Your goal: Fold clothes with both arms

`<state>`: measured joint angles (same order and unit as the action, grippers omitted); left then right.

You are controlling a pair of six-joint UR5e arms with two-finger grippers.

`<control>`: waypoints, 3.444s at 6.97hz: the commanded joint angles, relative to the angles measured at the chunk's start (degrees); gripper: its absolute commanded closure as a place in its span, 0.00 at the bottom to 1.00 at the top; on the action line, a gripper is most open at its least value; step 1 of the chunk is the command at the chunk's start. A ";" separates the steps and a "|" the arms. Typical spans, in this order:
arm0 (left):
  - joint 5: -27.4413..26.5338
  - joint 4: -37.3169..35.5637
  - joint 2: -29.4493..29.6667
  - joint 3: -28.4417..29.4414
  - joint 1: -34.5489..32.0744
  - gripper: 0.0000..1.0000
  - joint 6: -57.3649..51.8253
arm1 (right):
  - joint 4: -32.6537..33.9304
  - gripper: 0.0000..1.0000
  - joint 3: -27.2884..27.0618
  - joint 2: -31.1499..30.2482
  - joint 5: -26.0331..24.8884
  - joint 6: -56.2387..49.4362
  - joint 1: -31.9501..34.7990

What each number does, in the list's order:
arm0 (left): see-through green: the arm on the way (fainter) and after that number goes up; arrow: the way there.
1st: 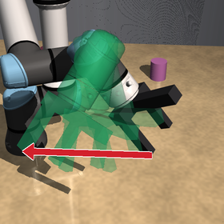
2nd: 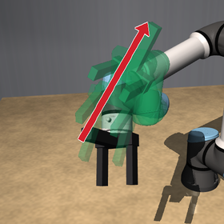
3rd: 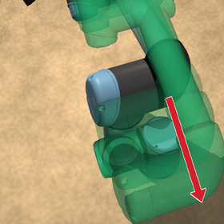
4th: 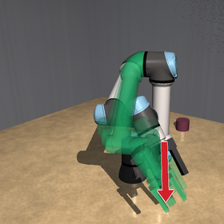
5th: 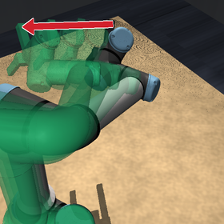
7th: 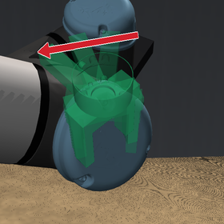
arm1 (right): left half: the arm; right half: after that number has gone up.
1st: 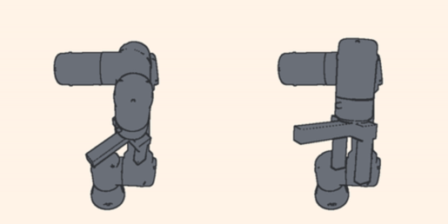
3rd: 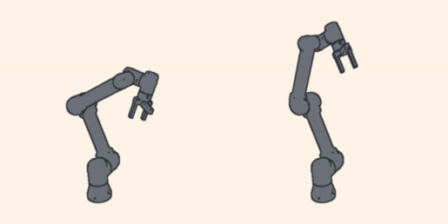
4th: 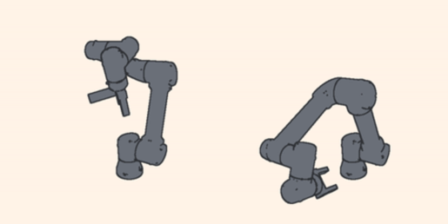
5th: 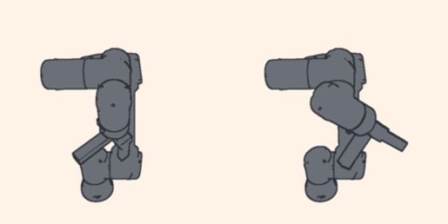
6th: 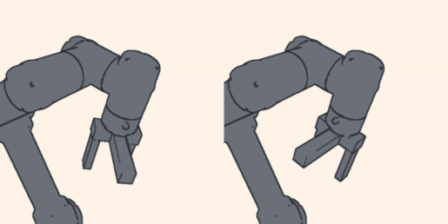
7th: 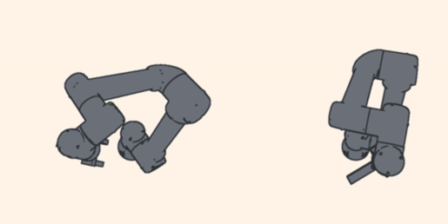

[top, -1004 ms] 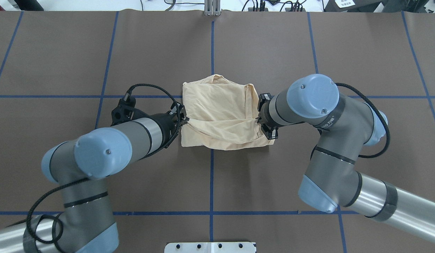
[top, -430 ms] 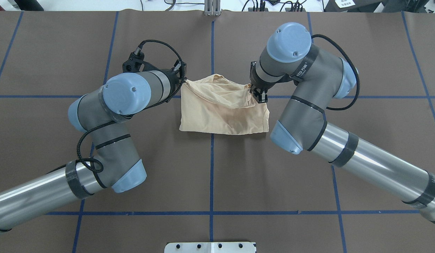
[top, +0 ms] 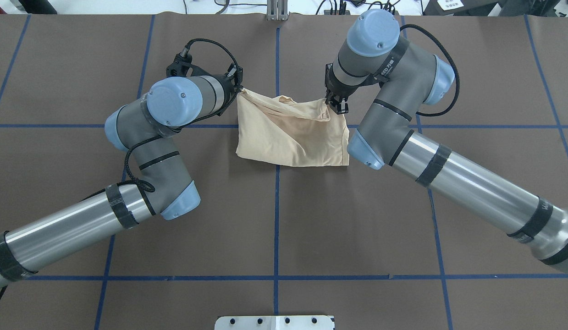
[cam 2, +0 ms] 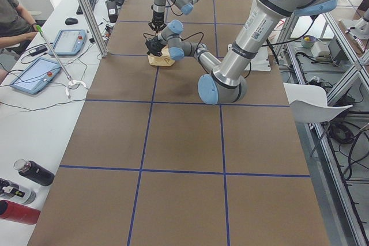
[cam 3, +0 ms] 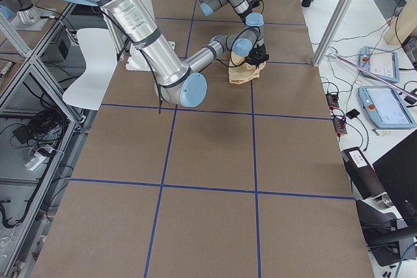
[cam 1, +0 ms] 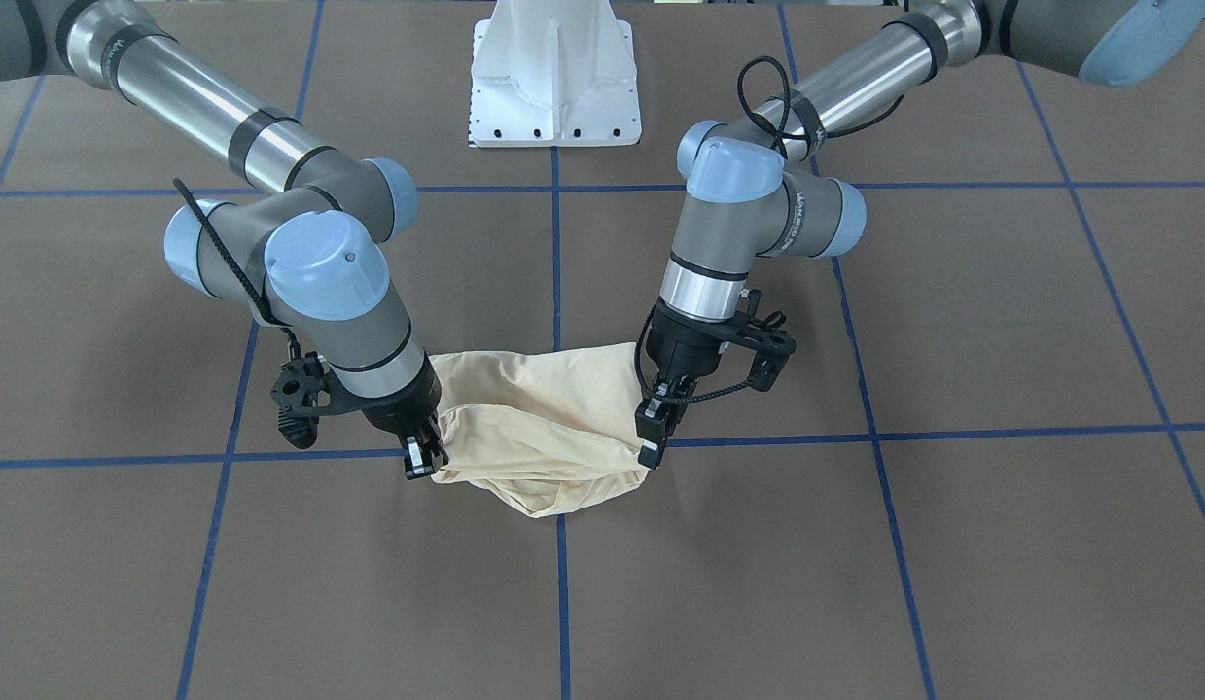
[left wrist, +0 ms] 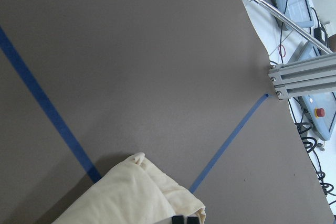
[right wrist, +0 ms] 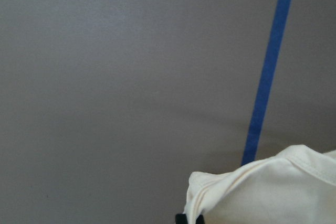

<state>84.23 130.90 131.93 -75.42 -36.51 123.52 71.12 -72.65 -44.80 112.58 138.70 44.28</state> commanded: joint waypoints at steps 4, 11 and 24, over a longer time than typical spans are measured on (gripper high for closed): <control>0.05 4.45 3.86 9.94 -5.22 0.15 -11.28 | -4.68 0.00 13.32 6.92 0.97 -10.53 4.93; 23.55 2.34 -19.64 -18.67 -13.12 0.16 -45.23 | -4.41 0.00 -4.23 -9.91 12.18 -38.84 12.72; 49.69 -8.07 -51.96 -19.06 -50.23 0.00 -130.47 | 24.14 0.00 -17.33 -40.81 19.43 -143.02 45.10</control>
<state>131.79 127.36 79.44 -94.16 -86.11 -7.32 92.70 -87.84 -85.52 131.97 -4.60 89.07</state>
